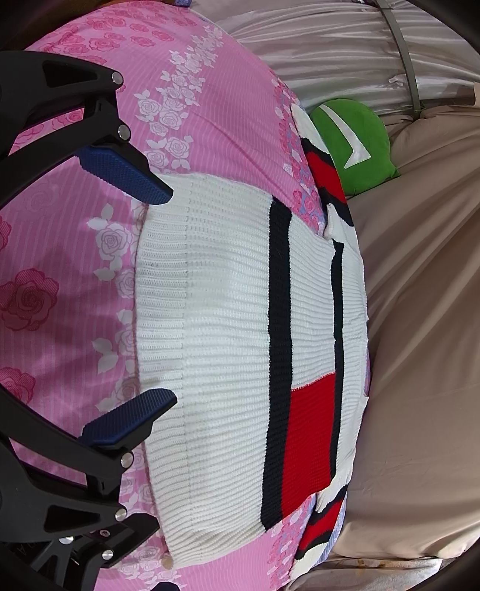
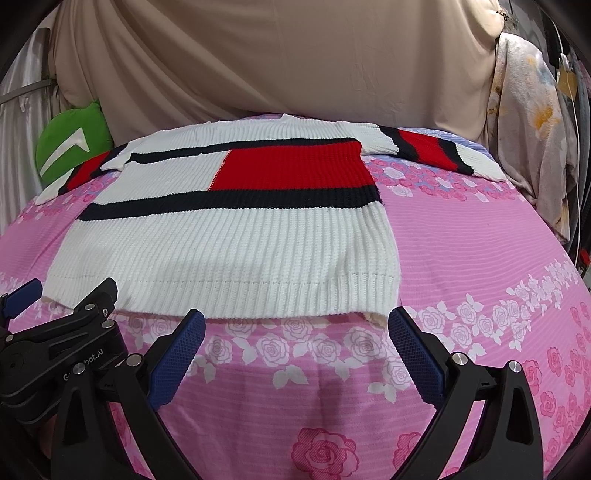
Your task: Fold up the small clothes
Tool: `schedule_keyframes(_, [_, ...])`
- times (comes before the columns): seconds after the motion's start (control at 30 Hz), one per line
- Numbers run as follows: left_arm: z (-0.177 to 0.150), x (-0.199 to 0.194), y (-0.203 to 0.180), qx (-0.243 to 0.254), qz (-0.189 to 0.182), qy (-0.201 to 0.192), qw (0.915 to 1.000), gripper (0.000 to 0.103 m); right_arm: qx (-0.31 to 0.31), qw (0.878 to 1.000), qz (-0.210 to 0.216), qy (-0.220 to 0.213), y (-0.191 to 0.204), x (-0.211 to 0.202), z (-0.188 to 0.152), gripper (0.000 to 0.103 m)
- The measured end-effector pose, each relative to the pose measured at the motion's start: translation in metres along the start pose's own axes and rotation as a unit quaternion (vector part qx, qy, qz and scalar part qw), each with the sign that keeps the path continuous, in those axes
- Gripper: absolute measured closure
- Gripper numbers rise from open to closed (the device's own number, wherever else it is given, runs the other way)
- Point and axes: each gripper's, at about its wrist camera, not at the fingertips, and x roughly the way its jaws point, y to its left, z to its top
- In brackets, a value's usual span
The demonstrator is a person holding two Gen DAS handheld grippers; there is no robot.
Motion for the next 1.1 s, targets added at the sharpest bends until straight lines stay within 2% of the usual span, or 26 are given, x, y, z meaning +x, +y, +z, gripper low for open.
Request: schedule_keyframes(1.1, [0.0002, -0.0005, 0.0036, 0.003, 0.004, -0.001, 1.0000, 0.005, 0.000, 1.000, 0.001, 0.000, -0.0004, 0.0003, 0.0000, 0.005])
